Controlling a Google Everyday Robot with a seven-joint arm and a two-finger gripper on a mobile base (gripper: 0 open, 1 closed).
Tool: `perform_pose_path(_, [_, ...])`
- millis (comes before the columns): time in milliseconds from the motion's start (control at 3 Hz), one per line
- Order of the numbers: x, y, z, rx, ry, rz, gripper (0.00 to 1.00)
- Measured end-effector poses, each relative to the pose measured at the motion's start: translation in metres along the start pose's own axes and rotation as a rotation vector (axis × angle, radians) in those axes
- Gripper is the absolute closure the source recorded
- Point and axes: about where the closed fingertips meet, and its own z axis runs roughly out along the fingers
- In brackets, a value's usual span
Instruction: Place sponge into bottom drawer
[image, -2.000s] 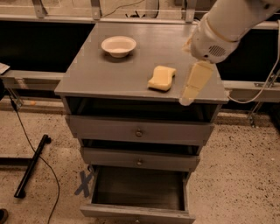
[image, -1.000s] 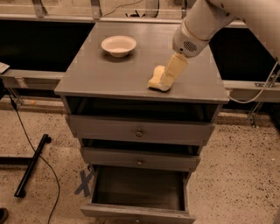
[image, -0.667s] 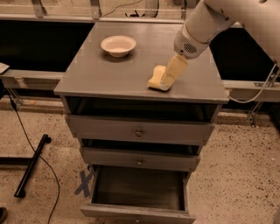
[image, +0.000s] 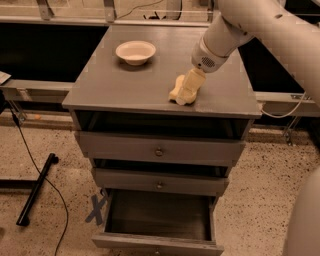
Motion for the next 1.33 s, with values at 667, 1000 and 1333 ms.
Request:
perform_pose_path(667, [0.003,-0.017,0.038,-0.031,0.006,0.011,0.23])
perform_pose_path(1000, [0.008,-0.023,0.046,-0.040,0.014,0.021,0.54])
perform_pose_path(1333, [0.011,-0.022,0.043,-0.047,0.008,0.021,0.77])
